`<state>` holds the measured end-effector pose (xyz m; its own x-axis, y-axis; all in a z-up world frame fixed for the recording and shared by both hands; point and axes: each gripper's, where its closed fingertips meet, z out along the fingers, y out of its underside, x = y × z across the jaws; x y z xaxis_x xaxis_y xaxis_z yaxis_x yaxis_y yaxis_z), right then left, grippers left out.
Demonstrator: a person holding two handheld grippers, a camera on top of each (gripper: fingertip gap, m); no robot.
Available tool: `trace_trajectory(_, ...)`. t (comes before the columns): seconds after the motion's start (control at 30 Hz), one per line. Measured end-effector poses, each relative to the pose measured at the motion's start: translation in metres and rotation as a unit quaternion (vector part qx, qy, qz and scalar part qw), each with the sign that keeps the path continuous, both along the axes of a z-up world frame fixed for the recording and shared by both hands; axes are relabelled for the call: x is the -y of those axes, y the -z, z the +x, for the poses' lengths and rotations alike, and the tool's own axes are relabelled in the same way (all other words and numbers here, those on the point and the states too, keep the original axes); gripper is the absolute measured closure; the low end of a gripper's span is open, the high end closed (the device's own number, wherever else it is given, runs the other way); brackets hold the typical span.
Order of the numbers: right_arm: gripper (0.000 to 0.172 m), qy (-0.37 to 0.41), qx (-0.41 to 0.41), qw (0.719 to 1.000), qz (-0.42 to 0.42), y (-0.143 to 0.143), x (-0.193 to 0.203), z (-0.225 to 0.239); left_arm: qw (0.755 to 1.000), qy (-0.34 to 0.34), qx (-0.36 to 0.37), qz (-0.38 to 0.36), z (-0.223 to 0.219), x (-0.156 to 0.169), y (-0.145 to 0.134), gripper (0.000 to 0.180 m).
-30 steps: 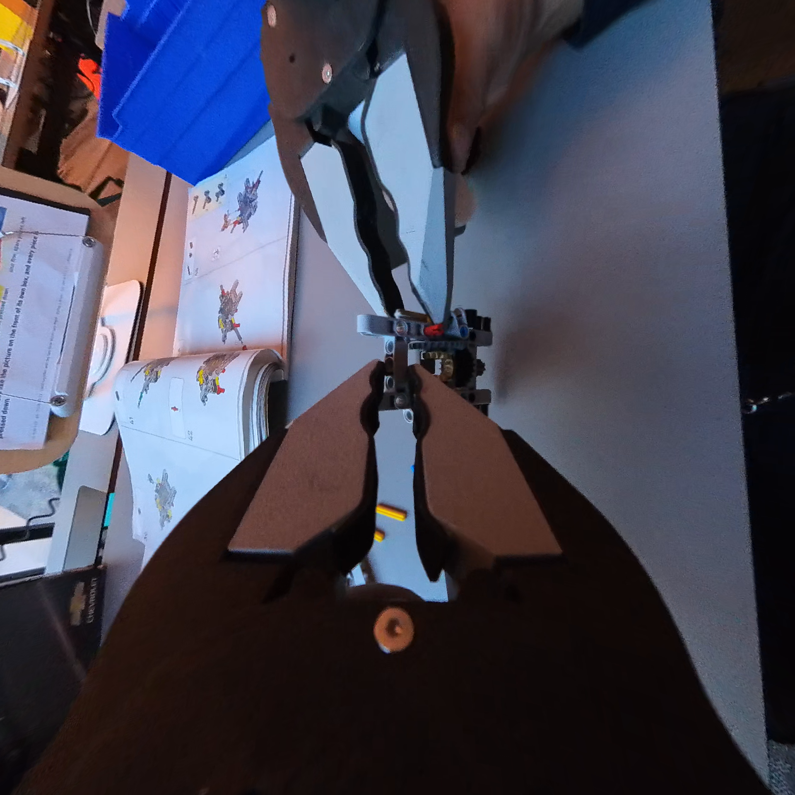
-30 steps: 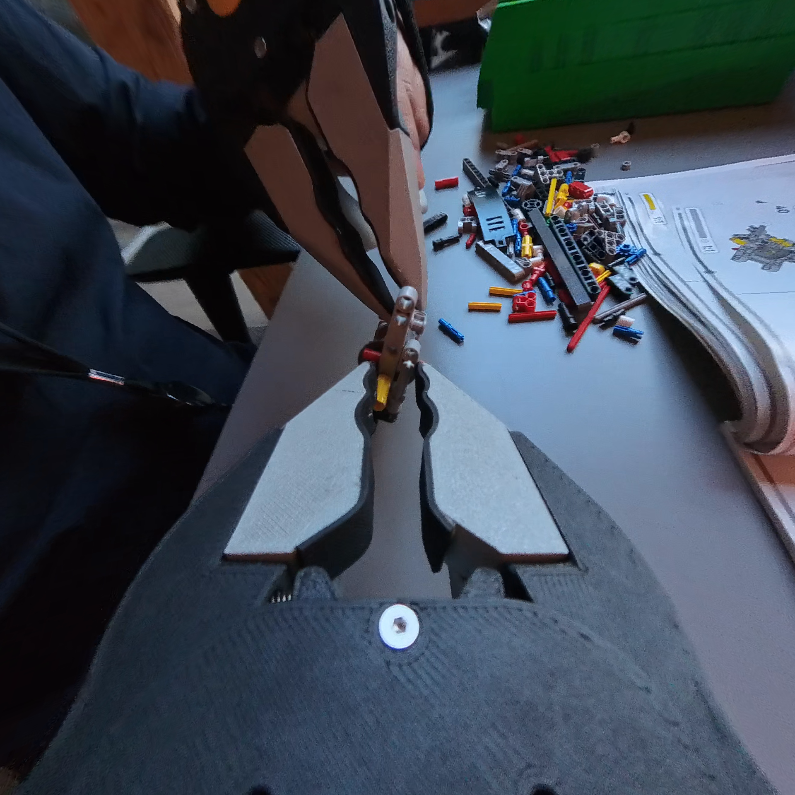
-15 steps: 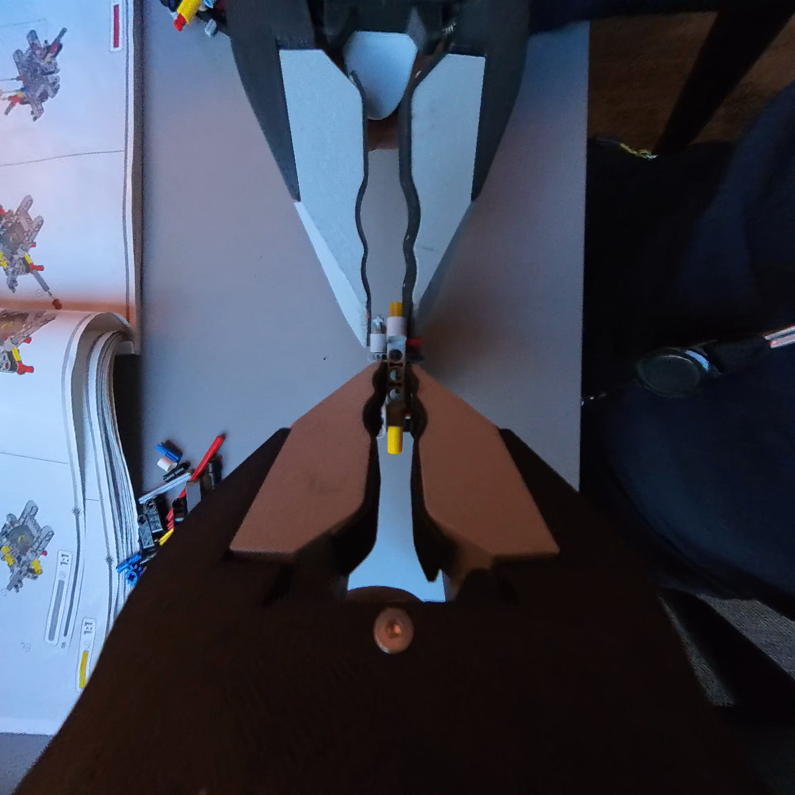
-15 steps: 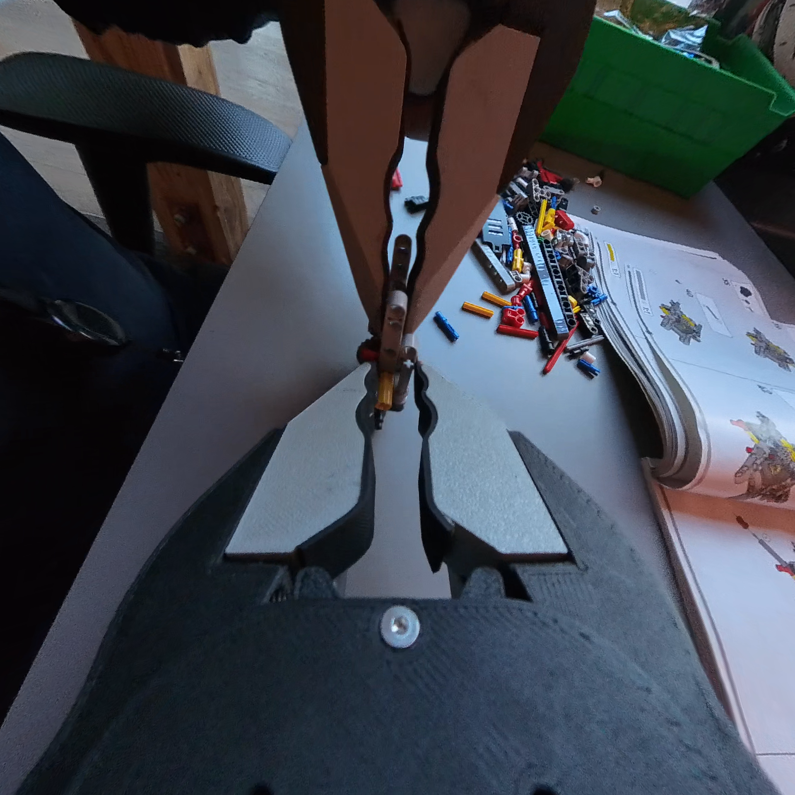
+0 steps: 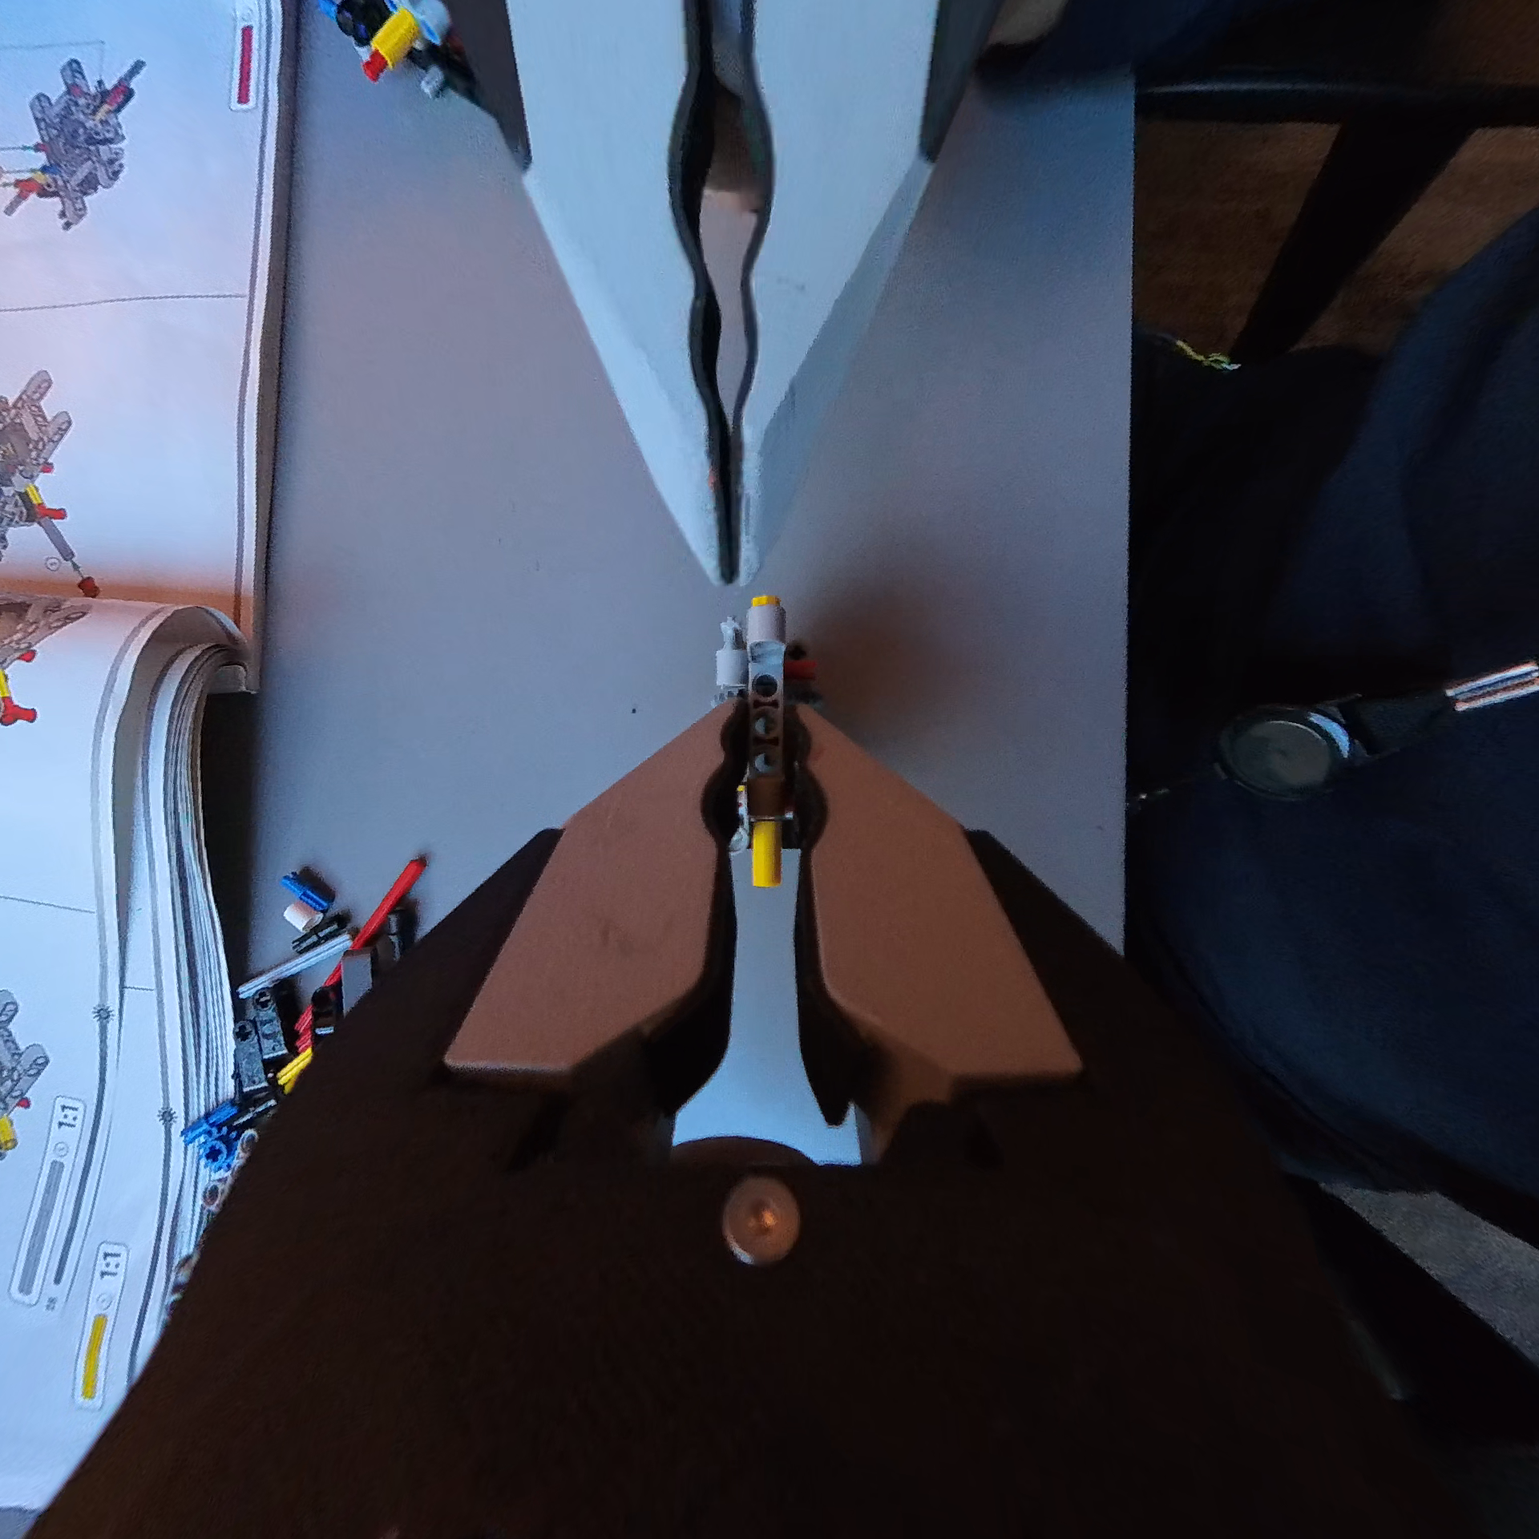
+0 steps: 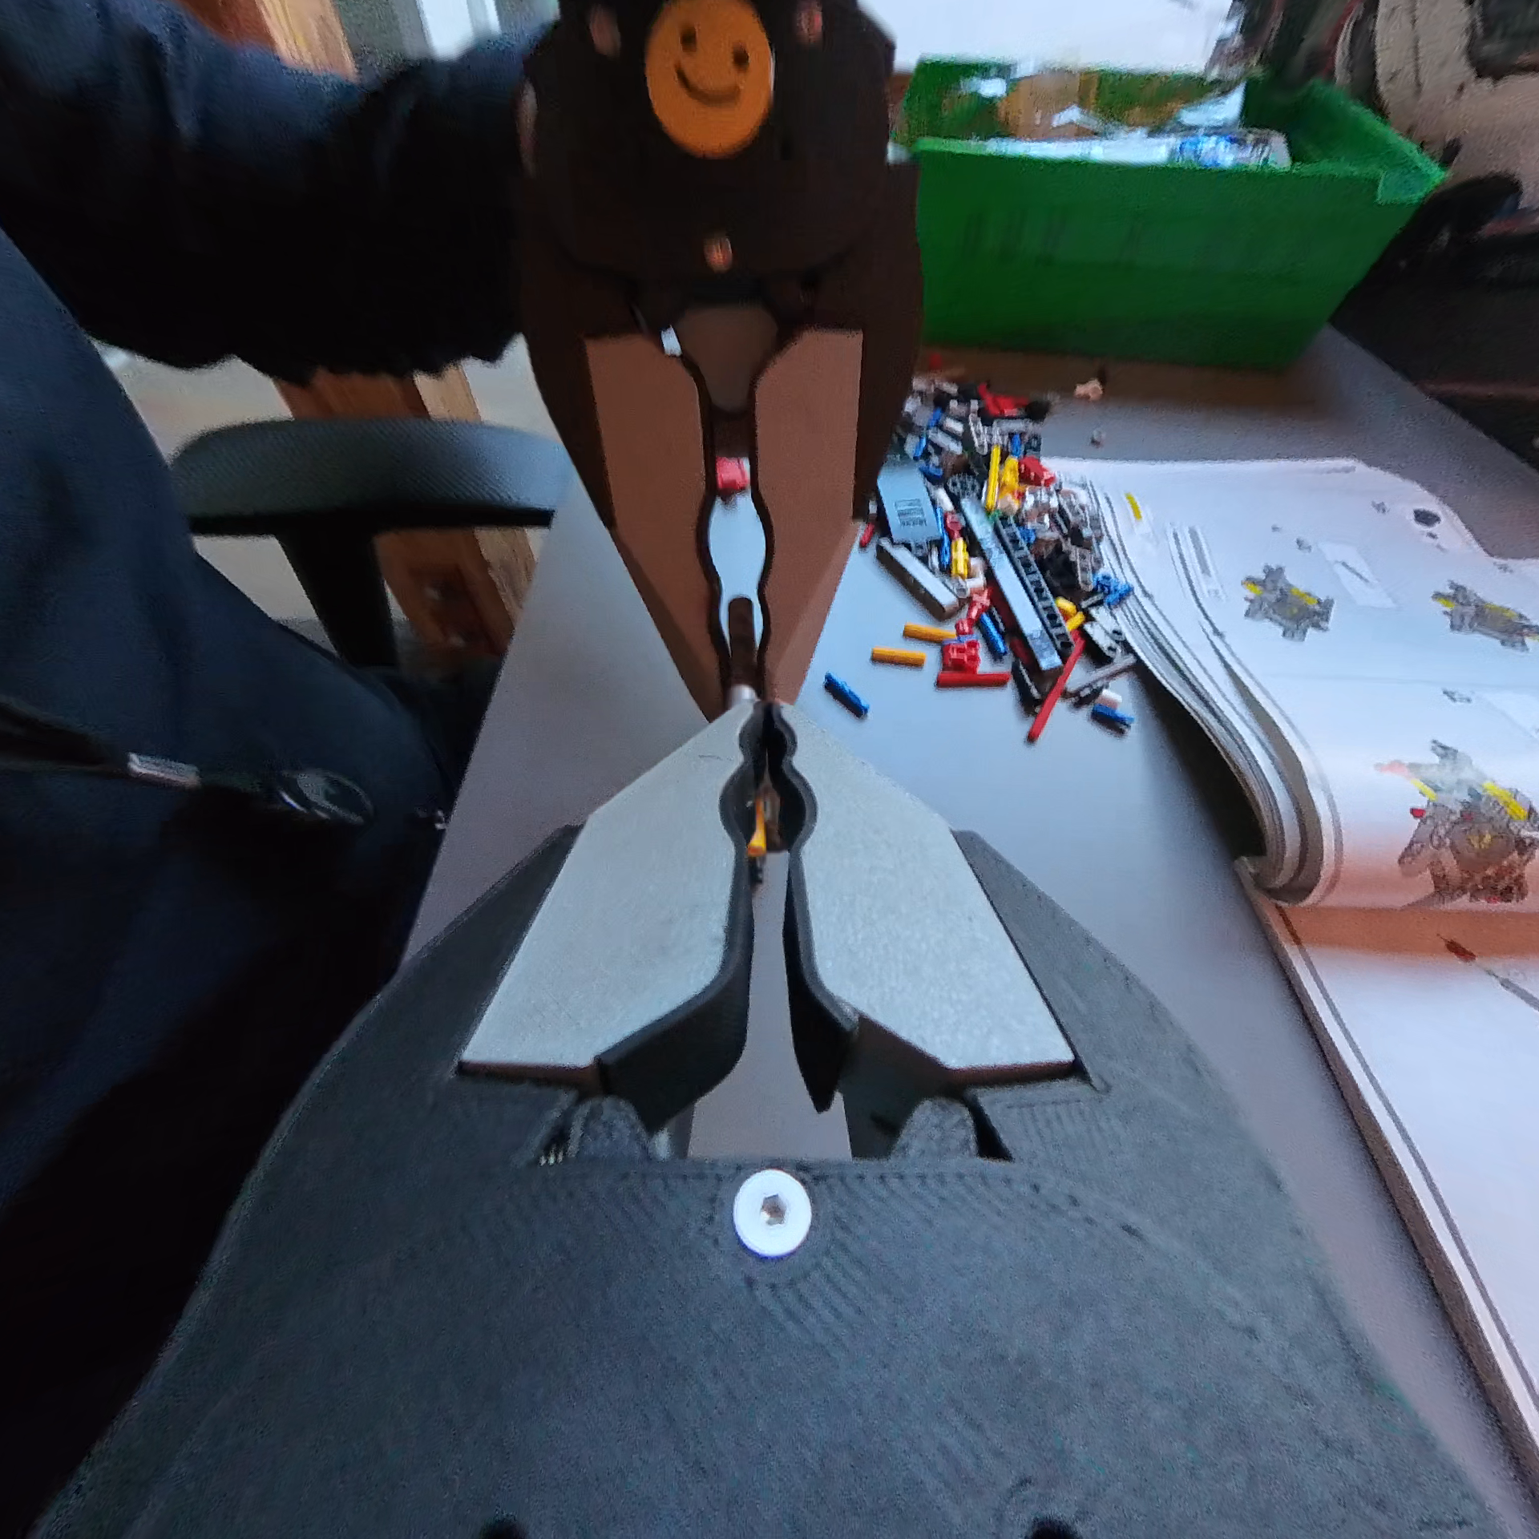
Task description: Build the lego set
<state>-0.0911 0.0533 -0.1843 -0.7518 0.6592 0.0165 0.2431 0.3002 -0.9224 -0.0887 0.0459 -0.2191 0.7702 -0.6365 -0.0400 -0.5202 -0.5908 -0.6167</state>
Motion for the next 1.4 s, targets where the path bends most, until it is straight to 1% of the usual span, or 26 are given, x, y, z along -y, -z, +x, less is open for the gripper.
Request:
trace_trajectory(0.07, 0.172, -0.001, -0.006, 1.000, -0.015, -0.002, 0.002, 0.000, 1.000, -0.001, 0.003, 0.002, -0.001, -0.001, 0.000, 0.176)
trace_trajectory(0.13, 0.171, 0.010, 0.033, 0.999, 0.034, 0.027, -0.004, -0.005, 1.000, -0.002, 0.000, 0.004, -0.002, -0.001, 0.000, 0.175)
trace_trajectory(0.2, 0.172, 0.012, 0.019, 1.000, 0.021, 0.016, -0.004, -0.005, 1.000, -0.001, 0.003, 0.006, -0.002, -0.001, 0.000, 0.176)
trace_trajectory(0.3, 0.172, 0.019, -0.034, 0.999, 0.009, -0.008, -0.007, -0.003, 1.000, -0.002, 0.015, 0.012, -0.002, -0.002, -0.001, 0.176)
trace_trajectory(0.33, 0.172, 0.011, -0.019, 1.000, 0.012, -0.003, -0.006, -0.002, 1.000, -0.003, 0.021, 0.013, -0.002, -0.002, -0.001, 0.176)
trace_trajectory(0.4, 0.172, 0.000, 0.050, 0.997, 0.065, 0.033, -0.005, -0.001, 1.000, -0.009, 0.023, 0.014, -0.005, -0.003, -0.001, 0.175)
trace_trajectory(0.43, 0.172, 0.011, 0.044, 0.995, 0.090, 0.039, -0.006, -0.004, 1.000, -0.012, 0.020, 0.015, -0.007, -0.003, -0.001, 0.176)
trace_trajectory(0.5, 0.172, 0.016, -0.025, 0.997, 0.076, 0.011, 0.001, -0.004, 1.000, -0.008, 0.022, 0.016, -0.007, -0.001, -0.001, 0.175)
trace_trajectory(0.57, 0.172, 0.014, -0.046, 0.998, 0.035, -0.012, 0.001, -0.002, 0.999, -0.006, 0.027, 0.018, -0.004, -0.001, -0.001, 0.176)
trace_trajectory(0.63, 0.172, 0.012, -0.031, 0.999, 0.018, -0.006, -0.001, -0.003, 0.999, -0.007, 0.031, 0.019, -0.003, -0.001, -0.001, 0.176)
trace_trajectory(0.7, 0.172, 0.017, 0.011, 0.999, 0.051, 0.024, -0.002, -0.009, 0.999, -0.008, 0.033, 0.018, -0.003, -0.002, -0.001, 0.176)
trace_trajectory(0.77, 0.172, 0.022, 0.012, 0.998, 0.058, 0.020, -0.004, -0.008, 0.999, -0.007, 0.030, 0.019, -0.004, -0.001, -0.001, 0.176)
trace_trajectory(0.83, 0.172, 0.023, -0.025, 0.999, 0.038, 0.001, -0.004, -0.006, 0.999, -0.007, 0.026, 0.021, -0.004, -0.001, -0.001, 0.175)
trace_trajectory(0.87, 0.172, 0.022, -0.021, 0.999, 0.032, 0.000, -0.004, -0.005, 0.999, -0.007, 0.025, 0.022, -0.003, -0.001, -0.001, 0.176)
trace_trajectory(0.93, 0.171, 0.023, 0.020, 0.997, 0.064, 0.025, -0.006, -0.007, 0.999, -0.010, 0.024, 0.022, -0.004, -0.002, -0.001, 0.175)
trace_trajectory(1.0, 0.172, 0.020, 0.023, 0.998, 0.060, 0.026, -0.003, -0.008, 0.999, -0.007, 0.025, 0.021, -0.003, -0.002, -0.001, 0.175)
trace_trajectory(1.03, 0.172, 0.023, 0.006, 0.997, 0.070, 0.019, -0.004, -0.008, 0.999, -0.007, 0.024, 0.022, -0.003, -0.002, -0.001, 0.175)
trace_trajectory(1.1, 0.172, 0.026, -0.021, 0.998, 0.048, 0.002, -0.006, -0.006, 0.999, -0.008, 0.026, 0.023, -0.003, -0.002, -0.001, 0.175)
trace_trajectory(1.13, 0.172, 0.025, -0.008, 0.999, 0.042, 0.005, -0.008, -0.006, 0.999, -0.010, 0.028, 0.024, -0.003, -0.002, -0.001, 0.175)
trace_trajectory(1.17, 0.172, 0.029, 0.019, 0.998, 0.060, 0.021, -0.011, -0.008, 0.999, -0.010, 0.029, 0.023, -0.003, -0.003, -0.001, 0.176)
trace_trajectory(1.2, 0.172, 0.036, 0.050, 0.993, 0.100, 0.044, -0.015, -0.010, 0.999, -0.010, 0.029, 0.022, -0.004, -0.003, 0.000, 0.175)
trace_trajectory(1.23, 0.172, 0.040, 0.062, 0.988, 0.137, 0.057, -0.017, -0.010, 0.999, -0.008, 0.028, 0.020, -0.003, -0.003, 0.000, 0.175)
trace_trajectory(1.27, 0.172, 0.042, 0.035, 0.988, 0.147, 0.049, -0.014, -0.011, 0.999, -0.006, 0.028, 0.019, -0.003, -0.002, 0.000, 0.176)
trace_trajectory(1.33, 0.172, 0.043, -0.028, 0.996, 0.078, 0.005, -0.008, -0.010, 0.999, -0.009, 0.027, 0.023, -0.003, -0.001, 0.000, 0.175)
trace_trajectory(1.37, 0.172, 0.044, -0.026, 0.998, 0.048, -0.005, -0.011, -0.009, 0.999, -0.009, 0.029, 0.024, -0.003, -0.001, -0.001, 0.175)
trace_trajectory(1.4, 0.172, 0.047, -0.023, 0.998, 0.041, -0.006, -0.015, -0.009, 0.999, -0.010, 0.030, 0.024, -0.003, -0.001, -0.001, 0.175)
